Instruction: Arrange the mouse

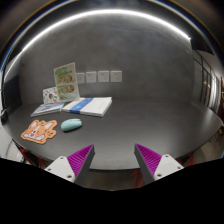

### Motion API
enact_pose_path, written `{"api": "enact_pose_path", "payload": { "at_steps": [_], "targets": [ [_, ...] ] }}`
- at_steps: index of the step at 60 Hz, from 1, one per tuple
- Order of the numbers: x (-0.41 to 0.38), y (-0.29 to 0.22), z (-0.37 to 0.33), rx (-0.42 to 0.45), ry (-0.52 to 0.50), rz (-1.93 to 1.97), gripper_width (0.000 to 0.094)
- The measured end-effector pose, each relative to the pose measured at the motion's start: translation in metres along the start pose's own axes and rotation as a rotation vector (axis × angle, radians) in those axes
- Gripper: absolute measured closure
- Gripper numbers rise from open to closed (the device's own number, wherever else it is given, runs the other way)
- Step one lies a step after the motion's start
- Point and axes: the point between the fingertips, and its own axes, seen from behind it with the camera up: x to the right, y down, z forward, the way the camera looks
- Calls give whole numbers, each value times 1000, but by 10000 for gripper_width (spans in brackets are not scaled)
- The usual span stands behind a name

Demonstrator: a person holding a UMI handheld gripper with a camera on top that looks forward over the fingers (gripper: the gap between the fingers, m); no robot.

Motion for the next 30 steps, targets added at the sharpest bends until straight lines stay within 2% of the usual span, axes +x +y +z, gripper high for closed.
{"api": "enact_pose_path", "payload": {
  "at_steps": [9,13,30],
  "targets": [
    [-64,2,15,-4,-82,56,97],
    [-109,-1,44,-9,-112,68,99],
    [-214,-3,139,-112,-114,93,101]
  ]
}}
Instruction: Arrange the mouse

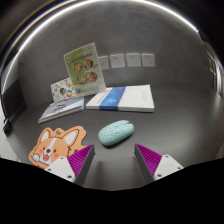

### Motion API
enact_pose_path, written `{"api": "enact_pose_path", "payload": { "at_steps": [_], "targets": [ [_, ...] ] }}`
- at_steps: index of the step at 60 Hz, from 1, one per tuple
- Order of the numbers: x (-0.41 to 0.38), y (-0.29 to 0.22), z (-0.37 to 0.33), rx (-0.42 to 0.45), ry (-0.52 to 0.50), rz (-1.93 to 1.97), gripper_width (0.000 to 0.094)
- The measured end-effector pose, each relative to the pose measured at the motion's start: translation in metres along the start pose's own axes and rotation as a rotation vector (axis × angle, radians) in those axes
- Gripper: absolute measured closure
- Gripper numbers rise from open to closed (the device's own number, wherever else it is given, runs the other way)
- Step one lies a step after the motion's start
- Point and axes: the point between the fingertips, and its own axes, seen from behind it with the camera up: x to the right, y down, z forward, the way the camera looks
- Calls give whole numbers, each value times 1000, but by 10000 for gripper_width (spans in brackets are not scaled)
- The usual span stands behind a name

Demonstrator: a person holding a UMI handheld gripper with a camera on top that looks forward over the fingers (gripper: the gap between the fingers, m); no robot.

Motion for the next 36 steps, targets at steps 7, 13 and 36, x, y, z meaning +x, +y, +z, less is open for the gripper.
{"api": "enact_pose_path", "payload": {
  "at_steps": [7,13,36],
  "targets": [
    [-16,-2,32,-45,2,18,94],
    [-12,-15,53,-58,68,15,103],
    [3,-45,101,-53,252,39,435]
  ]
}}
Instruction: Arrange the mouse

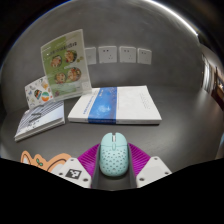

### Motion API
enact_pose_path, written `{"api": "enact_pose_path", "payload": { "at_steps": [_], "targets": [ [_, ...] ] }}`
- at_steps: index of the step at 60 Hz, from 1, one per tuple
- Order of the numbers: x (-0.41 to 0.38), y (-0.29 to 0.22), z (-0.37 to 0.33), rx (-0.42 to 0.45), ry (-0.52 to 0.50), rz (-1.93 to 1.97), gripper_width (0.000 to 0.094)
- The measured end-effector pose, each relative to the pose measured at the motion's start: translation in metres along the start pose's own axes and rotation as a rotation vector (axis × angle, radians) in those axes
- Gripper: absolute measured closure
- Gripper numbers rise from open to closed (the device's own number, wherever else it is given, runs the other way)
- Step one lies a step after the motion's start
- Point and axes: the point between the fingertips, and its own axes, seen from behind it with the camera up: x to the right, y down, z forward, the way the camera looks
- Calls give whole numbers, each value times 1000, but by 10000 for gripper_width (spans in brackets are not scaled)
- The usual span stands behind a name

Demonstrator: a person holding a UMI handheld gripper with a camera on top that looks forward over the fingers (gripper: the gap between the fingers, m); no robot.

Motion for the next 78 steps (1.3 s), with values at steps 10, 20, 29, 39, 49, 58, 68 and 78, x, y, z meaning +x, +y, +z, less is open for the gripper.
{"api": "enact_pose_path", "payload": {
  "at_steps": [10,20,29,39,49,58,68,78],
  "targets": [
    [1,-31,-56,100,69,-11,536],
    [-91,-54,-151,257,22,-69,540],
    [-160,8,-144,187,-41,-75,542],
    [-180,72,-111,61,-62,-99,540],
    [-183,81,-106,32,-78,-119,429],
    [-181,81,-117,13,-129,-99,77],
    [-167,85,-160,30,-237,-51,82],
    [-102,105,-183,32,-274,-51,83]
  ]
}}
